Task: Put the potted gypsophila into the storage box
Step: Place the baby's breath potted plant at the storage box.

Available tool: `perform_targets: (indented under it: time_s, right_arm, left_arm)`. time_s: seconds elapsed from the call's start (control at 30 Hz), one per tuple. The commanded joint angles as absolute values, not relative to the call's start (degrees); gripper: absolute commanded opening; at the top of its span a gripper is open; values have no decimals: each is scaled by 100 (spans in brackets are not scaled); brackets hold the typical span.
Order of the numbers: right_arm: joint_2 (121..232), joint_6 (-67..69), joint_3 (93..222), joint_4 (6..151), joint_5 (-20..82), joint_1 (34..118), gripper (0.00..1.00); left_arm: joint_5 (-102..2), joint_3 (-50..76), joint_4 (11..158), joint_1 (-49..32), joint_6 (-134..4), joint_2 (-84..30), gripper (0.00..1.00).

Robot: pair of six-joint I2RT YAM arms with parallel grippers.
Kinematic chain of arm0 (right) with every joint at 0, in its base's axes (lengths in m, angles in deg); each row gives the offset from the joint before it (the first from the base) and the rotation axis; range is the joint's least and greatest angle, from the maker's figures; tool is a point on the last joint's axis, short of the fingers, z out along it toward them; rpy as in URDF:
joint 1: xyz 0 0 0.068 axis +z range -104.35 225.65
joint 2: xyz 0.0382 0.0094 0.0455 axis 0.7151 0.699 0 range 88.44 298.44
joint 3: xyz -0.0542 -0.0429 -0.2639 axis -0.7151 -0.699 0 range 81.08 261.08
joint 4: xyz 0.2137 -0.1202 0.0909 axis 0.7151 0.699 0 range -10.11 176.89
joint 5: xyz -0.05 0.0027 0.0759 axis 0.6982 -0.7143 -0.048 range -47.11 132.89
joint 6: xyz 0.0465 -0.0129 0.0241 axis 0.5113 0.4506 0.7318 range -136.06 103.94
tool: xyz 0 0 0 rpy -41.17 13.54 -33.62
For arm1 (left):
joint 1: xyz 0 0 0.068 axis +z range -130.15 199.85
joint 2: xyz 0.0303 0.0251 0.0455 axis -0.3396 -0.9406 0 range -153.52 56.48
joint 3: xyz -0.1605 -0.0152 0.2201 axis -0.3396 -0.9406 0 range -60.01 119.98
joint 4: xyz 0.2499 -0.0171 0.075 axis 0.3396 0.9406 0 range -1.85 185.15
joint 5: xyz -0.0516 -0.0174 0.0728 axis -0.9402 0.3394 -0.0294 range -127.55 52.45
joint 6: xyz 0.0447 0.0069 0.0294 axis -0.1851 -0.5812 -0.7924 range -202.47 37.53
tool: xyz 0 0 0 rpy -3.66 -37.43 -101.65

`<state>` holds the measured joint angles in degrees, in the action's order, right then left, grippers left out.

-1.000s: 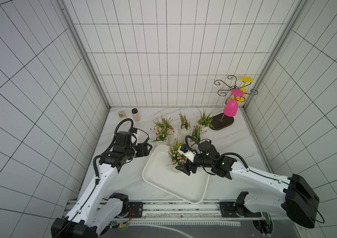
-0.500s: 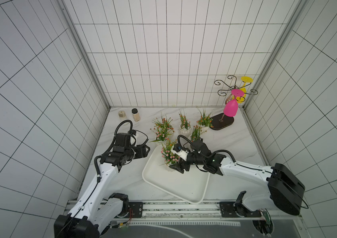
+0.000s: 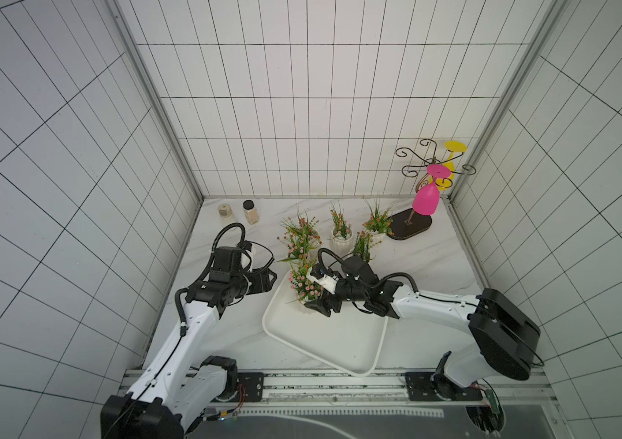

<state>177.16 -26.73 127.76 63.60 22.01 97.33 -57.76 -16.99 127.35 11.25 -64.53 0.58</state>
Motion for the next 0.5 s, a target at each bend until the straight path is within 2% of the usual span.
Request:
perform_targets:
  time_s: [0.0,0.47]
  right_arm:
    - [17817,-2851,13539,5707,2039,9769,75]
    - [18382,-2880,13692,5297,2062,9768,75]
  left_arm:
    - [-5758,-1756,12582,1141,-6533,118,67]
    - [-5768,-1768,12575,1151,-6550,154,66]
